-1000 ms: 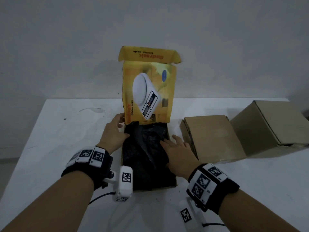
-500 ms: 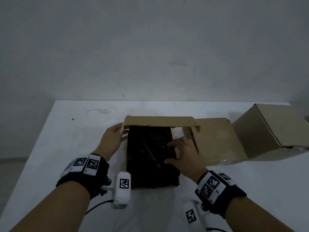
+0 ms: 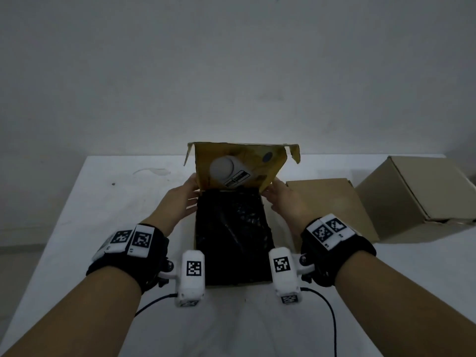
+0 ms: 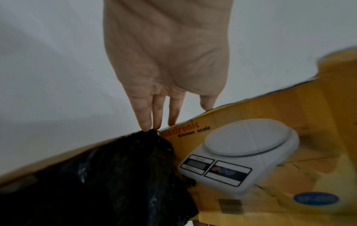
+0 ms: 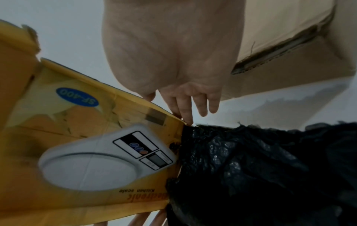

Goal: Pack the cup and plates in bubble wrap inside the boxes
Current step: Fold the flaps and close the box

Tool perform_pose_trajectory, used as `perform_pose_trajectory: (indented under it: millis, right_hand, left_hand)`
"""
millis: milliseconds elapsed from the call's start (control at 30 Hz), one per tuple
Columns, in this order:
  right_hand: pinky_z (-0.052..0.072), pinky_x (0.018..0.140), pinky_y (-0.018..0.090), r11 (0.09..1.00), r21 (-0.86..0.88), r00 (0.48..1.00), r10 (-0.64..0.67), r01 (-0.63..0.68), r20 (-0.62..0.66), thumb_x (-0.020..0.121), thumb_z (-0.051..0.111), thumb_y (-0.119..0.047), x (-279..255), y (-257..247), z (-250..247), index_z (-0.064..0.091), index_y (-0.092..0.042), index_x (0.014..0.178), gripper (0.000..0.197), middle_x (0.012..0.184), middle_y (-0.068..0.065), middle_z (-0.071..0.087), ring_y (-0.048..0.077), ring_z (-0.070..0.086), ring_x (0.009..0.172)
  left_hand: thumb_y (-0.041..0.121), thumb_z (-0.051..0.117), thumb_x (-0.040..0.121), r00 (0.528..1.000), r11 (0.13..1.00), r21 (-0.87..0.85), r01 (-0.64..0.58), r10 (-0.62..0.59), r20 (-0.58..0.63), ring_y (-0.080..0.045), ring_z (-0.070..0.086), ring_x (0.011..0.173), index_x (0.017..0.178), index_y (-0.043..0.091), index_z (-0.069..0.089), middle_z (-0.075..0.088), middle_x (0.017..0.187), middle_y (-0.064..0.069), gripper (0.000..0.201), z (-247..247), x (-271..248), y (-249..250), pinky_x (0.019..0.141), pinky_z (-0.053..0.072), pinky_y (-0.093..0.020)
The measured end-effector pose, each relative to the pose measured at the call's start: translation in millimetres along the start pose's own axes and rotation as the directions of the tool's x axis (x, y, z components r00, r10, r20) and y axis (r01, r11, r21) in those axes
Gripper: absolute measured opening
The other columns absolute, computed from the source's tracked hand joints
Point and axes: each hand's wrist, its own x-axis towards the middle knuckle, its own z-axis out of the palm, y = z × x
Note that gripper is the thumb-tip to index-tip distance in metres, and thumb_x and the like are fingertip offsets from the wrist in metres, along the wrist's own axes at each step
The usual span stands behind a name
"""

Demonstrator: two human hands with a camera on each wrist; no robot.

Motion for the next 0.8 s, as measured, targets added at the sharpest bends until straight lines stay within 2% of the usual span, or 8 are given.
perform_pose_trajectory:
  millis: [100, 200, 267, 333, 400, 500, 633, 800]
  right_hand:
    - [0.033, 0.101, 0.037, 0.985, 0.136, 0.994, 0.105, -0.104, 0.0, 0.101, 0.021, -0.046, -2, -3, -1, 0.061, -0.031, 0.089, 0.045, 0.111, -0.001, 0.062, 0.015, 0.054, 0.111]
    - [0.038, 0.095, 0.037, 0.971, 0.195, 0.99, 0.143, -0.137, -0.018, 0.098, 0.028, -0.054, -5, 0, -6, 0.063, -0.023, 0.101, 0.047, 0.115, -0.003, 0.064, 0.013, 0.057, 0.107]
    - [0.044, 0.089, 0.031, 0.969, 0.191, 0.987, 0.157, -0.159, 0.024, 0.091, 0.037, -0.064, -3, 3, -8, 0.066, -0.019, 0.095, 0.053, 0.099, -0.008, 0.068, 0.006, 0.062, 0.093]
    - [0.049, 0.075, 0.017, 0.966, 0.152, 0.978, 0.201, -0.208, 0.063, 0.092, 0.045, -0.057, -4, 1, -7, 0.065, -0.009, 0.097, 0.052, 0.098, -0.002, 0.066, 0.01, 0.061, 0.088]
    - [0.048, 0.065, 0.011, 0.978, 0.052, 0.979, 0.197, -0.201, 0.059, 0.095, 0.052, -0.038, -6, 1, -5, 0.062, -0.003, 0.107, 0.038, 0.108, 0.007, 0.065, 0.012, 0.061, 0.083]
    - [0.051, 0.069, 0.013, 0.986, 0.003, 0.986, 0.165, -0.166, 0.03, 0.091, 0.061, -0.029, -12, 13, -1, 0.054, -0.007, 0.127, 0.044, 0.121, 0.006, 0.06, 0.013, 0.062, 0.092]
    - [0.053, 0.092, 0.035, 0.985, -0.082, 0.988, 0.153, -0.15, 0.024, 0.083, 0.065, -0.047, -16, 28, 3, 0.057, -0.01, 0.128, 0.059, 0.119, 0.003, 0.065, 0.017, 0.064, 0.101]
    - [0.05, 0.096, 0.037, 0.975, -0.088, 0.973, 0.212, -0.204, 0.087, 0.092, 0.057, -0.037, -30, 25, 0, 0.059, -0.008, 0.125, 0.045, 0.116, 0.005, 0.065, 0.019, 0.063, 0.103]
  left_hand:
    - [0.052, 0.042, 0.094, 1.0, 0.999, 0.035, 0.008, -0.008, 0.014, -0.014, 0.062, 0.089, 0.109, 0.012, 0.062, 0.066, 0.102, -0.007, 0.047, 0, -1, 3, 0.076, 0.05, -0.021]
    - [0.046, 0.039, 0.097, 0.999, 0.997, 0.067, -0.028, 0.026, 0.021, -0.016, 0.058, 0.094, 0.107, 0.015, 0.058, 0.061, 0.107, -0.009, 0.037, -3, -5, 3, 0.078, 0.052, -0.021]
    - [0.045, 0.038, 0.097, 0.997, 0.992, 0.118, -0.05, 0.042, 0.068, -0.015, 0.055, 0.104, 0.118, 0.017, 0.055, 0.059, 0.116, -0.005, 0.039, -4, -8, 1, 0.087, 0.047, -0.025]
    - [0.048, 0.043, 0.095, 0.996, 0.981, 0.184, -0.057, 0.043, 0.078, -0.01, 0.058, 0.098, 0.114, 0.014, 0.059, 0.062, 0.112, 0.001, 0.042, -4, -9, -1, 0.077, 0.043, -0.02]
    - [0.043, 0.051, 0.093, 0.994, 0.959, 0.264, -0.103, 0.091, 0.055, -0.01, 0.059, 0.098, 0.117, 0.014, 0.062, 0.062, 0.118, 0.0, 0.039, -3, -7, -8, 0.075, 0.045, -0.02]
    - [0.046, 0.057, 0.088, 0.987, 0.873, 0.464, -0.15, 0.158, 0.021, -0.011, 0.054, 0.107, 0.128, 0.023, 0.057, 0.055, 0.127, 0.006, 0.047, -7, -6, -20, 0.093, 0.043, -0.028]
    - [0.047, 0.063, 0.084, 0.978, 0.852, 0.487, -0.191, 0.209, 0.019, -0.009, 0.057, 0.102, 0.129, 0.026, 0.057, 0.057, 0.127, 0.006, 0.05, -10, -12, -27, 0.088, 0.042, -0.025]
    - [0.05, 0.065, 0.081, 0.981, 0.847, 0.499, -0.185, 0.19, 0.04, -0.012, 0.059, 0.108, 0.132, 0.027, 0.054, 0.058, 0.131, 0.009, 0.057, -14, -15, -32, 0.099, 0.047, -0.037]
